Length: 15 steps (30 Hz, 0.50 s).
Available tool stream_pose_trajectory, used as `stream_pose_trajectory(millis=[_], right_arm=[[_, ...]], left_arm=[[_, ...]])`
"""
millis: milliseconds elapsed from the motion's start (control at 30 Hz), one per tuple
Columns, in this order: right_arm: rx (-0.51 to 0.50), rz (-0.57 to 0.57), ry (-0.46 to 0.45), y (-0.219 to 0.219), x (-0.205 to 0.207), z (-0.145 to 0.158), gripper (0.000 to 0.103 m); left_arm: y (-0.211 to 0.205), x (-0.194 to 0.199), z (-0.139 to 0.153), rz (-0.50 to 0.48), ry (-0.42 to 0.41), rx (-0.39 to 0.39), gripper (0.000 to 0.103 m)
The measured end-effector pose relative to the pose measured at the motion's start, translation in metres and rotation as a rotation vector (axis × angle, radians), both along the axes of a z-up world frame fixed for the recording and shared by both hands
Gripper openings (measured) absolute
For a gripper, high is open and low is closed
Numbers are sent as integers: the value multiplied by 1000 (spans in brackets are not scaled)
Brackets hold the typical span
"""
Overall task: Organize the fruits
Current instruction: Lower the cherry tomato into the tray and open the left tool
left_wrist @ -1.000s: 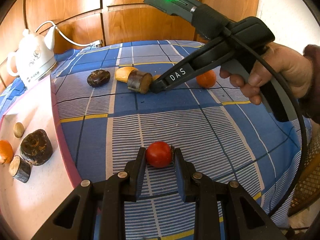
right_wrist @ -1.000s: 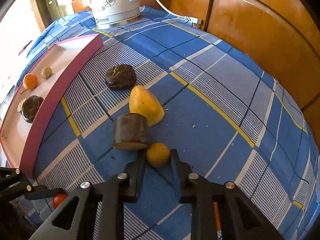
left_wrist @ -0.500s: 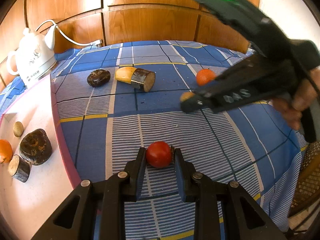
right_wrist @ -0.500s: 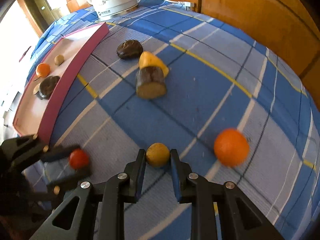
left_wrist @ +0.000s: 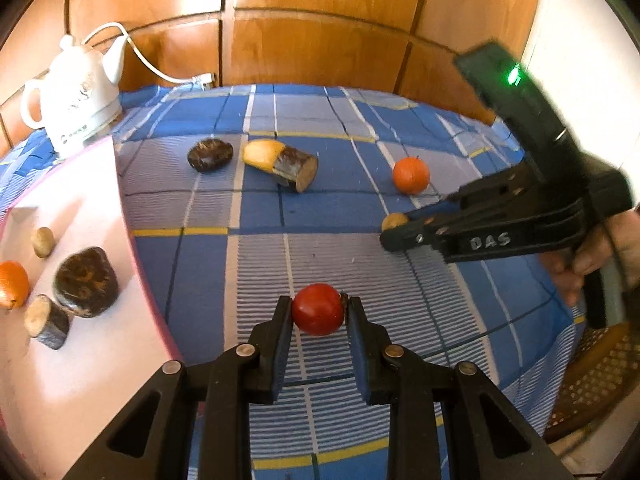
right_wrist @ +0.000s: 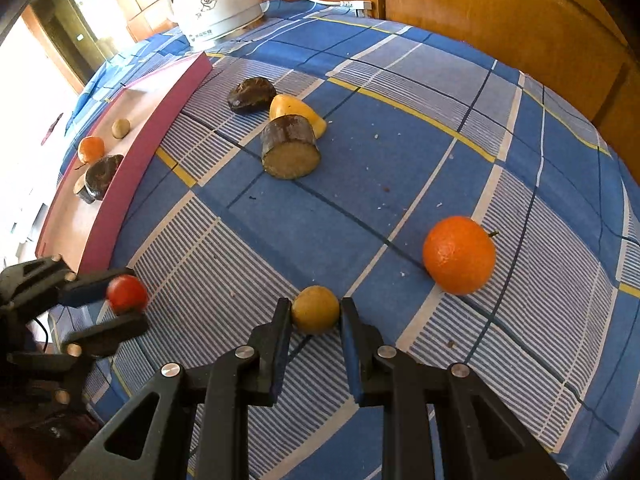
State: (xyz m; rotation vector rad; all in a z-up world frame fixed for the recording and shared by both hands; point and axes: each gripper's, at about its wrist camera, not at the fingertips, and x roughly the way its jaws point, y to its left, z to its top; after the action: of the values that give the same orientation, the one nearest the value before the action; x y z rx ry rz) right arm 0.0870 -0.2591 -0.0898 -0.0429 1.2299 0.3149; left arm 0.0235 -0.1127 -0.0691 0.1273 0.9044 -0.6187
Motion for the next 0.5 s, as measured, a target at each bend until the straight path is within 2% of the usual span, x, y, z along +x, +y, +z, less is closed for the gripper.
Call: stream_pose_trajectory(millis=[300,500], right_arm=[[-23,8,-15,1,-5,0,24],[-52,25,-25,6,-6,0,24]], left_arm=[[38,4,29,98,2,-91,27],[64,6,43,211,-26,-62,27]])
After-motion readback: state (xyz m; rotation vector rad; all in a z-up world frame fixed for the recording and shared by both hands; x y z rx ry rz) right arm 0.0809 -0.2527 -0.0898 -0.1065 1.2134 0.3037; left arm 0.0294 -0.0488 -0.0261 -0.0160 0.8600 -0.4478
